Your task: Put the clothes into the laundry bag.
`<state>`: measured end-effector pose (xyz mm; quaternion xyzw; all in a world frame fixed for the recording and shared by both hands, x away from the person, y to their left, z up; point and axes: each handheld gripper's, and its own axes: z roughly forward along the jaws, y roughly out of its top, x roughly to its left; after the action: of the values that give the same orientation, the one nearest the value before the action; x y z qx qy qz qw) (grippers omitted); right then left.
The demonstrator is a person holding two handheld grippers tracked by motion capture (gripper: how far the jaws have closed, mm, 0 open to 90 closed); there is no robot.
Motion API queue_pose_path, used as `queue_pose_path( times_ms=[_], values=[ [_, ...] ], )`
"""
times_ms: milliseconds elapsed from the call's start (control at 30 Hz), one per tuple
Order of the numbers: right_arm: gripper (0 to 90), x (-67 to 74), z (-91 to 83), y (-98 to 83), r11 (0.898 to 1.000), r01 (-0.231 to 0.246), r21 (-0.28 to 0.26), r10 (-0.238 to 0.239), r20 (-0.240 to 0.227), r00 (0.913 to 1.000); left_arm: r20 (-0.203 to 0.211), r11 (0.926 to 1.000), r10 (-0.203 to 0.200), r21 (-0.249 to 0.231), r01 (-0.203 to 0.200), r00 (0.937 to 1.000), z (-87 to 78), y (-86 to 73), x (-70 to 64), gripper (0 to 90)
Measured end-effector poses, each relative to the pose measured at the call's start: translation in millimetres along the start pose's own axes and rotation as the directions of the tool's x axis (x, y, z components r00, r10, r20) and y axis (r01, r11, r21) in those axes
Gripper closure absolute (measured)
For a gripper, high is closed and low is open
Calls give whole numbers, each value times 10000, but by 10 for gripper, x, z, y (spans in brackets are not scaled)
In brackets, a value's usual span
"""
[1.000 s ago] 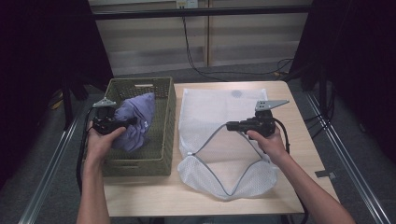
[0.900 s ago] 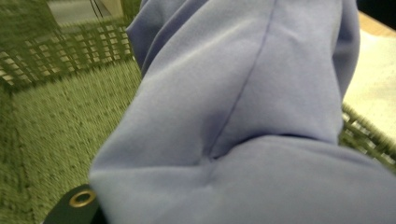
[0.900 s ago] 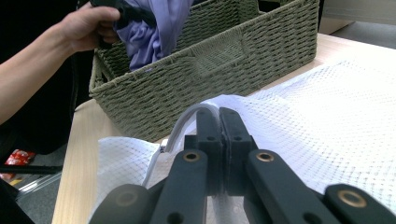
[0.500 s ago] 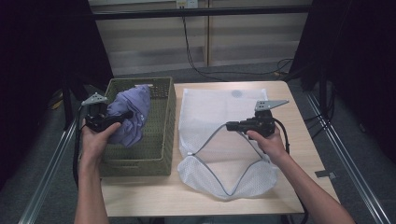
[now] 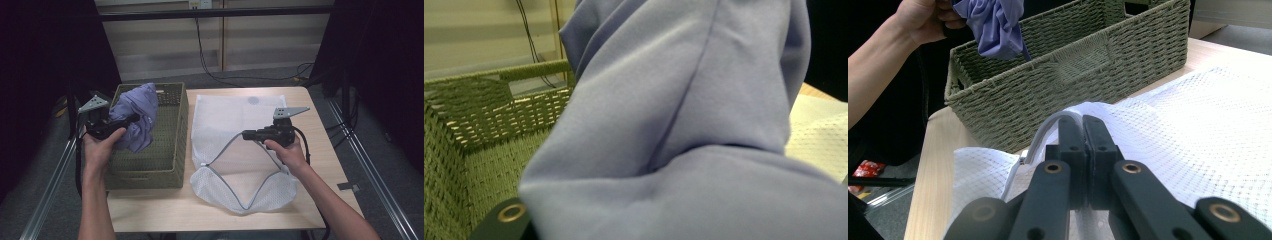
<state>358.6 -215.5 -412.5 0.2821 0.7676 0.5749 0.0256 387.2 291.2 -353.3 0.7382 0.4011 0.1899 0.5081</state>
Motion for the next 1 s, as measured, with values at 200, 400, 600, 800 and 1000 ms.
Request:
queue_pose_path(
  times_ms=[200,400,600,800,1000],
  values=[
    [888,-2,2,-1,10000,1,4,-1,24,10000,55,9994,186,-303,-184,9998,-49,51,-53,689],
    [888,-4,-10,3,10000,-9,-15,9,-26,10000,104,9975,324,-632,-317,9994,-132,130,-118,689],
    [888,2,-4,4,10000,30,-3,-30,-27,10000,209,9955,488,-819,-470,9986,-176,186,-179,689],
    [888,-3,-10,5,10000,22,-23,-22,-23,10000,500,9936,513,-1034,-460,9974,-212,216,-189,687],
    [888,-2,-9,5,10000,16,-28,-16,-28,10000,537,9920,620,-1133,-556,9966,-258,276,-256,686]
  ],
)
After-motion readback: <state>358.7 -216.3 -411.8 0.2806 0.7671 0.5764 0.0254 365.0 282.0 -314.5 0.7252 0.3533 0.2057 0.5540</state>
